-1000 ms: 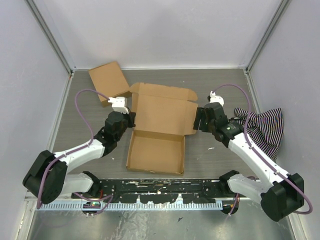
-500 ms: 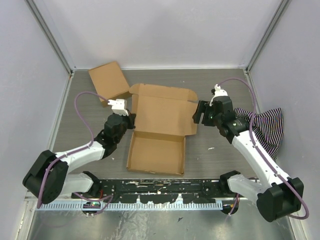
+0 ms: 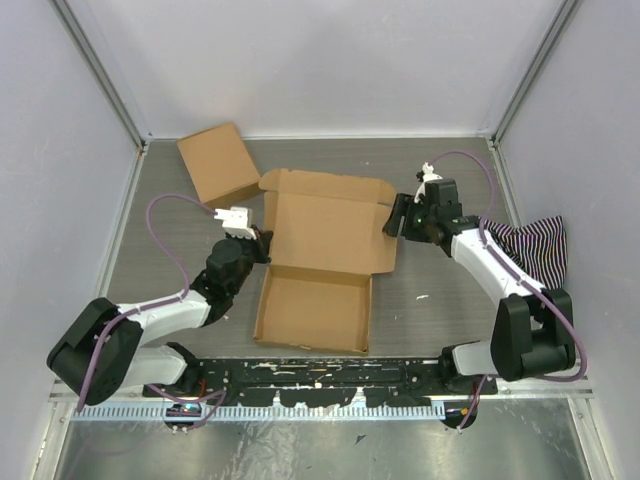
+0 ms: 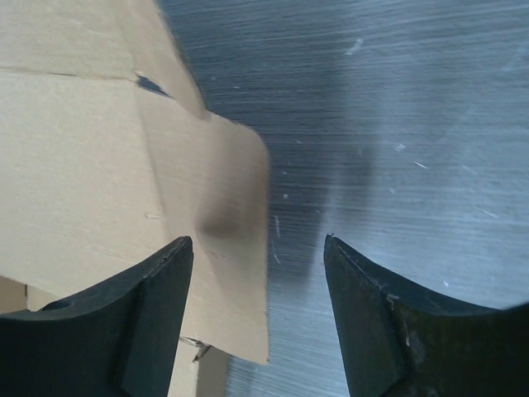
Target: Fold the paper box
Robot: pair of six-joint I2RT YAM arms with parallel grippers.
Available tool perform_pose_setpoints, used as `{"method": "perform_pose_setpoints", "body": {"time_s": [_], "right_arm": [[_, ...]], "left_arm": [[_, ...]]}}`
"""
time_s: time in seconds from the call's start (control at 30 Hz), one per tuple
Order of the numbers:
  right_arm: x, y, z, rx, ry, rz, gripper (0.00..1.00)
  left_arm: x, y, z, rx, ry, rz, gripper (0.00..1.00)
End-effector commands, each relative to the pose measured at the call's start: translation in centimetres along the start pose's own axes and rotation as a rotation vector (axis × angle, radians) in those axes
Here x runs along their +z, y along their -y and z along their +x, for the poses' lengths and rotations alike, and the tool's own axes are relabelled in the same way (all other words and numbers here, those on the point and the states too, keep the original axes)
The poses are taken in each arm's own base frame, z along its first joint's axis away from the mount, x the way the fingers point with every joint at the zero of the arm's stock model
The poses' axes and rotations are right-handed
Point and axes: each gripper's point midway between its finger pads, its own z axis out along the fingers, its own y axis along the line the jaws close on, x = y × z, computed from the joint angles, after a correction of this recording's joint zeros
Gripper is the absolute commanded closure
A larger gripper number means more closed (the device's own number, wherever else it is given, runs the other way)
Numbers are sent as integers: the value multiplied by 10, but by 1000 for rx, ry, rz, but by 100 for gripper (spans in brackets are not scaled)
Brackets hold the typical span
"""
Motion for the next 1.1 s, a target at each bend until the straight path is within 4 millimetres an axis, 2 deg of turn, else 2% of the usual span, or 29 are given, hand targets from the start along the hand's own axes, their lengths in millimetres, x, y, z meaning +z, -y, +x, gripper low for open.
{"method": "perform_pose_setpoints", "body": {"time_s": [0.0,0.1,0.27,0.33,0.57,0.63,0.7,0.8,0.83,0.9,0.93,1.07], "right_arm": [[-5,-45,-48,-91,106,-205,32],[-2,-52,-50,-87,85,-233,39],[3,-60,-52,-63,43,-258,69],[5,-60,-52,-66,32,-228,76],[14,-64,-52,-122,-1,-97,86],[13,-58,-55,-116,11,-52,91],[11,-54,-60,-115,32,-22,97],[4,-53,-72,-140,104,2,99],[0,-55,-77,-154,143,4,99],[-7,-55,-85,-181,220,23,99],[-12,-55,-90,-199,257,30,99],[-30,-56,-102,-284,399,50,99]], "left_arm": [[3,9,-11,0,77,39,100],[4,12,-10,6,81,49,100],[1,18,-11,37,91,52,100],[0,21,-12,49,98,58,100],[-7,31,-19,101,135,75,100],[-12,33,-28,99,167,77,100],[-14,33,-30,100,176,76,100],[-15,32,-33,95,185,66,100],[-15,31,-35,92,187,55,98],[-15,28,-38,86,186,31,71],[-17,26,-43,80,189,20,63],[-24,20,-63,96,167,-43,42]]}}
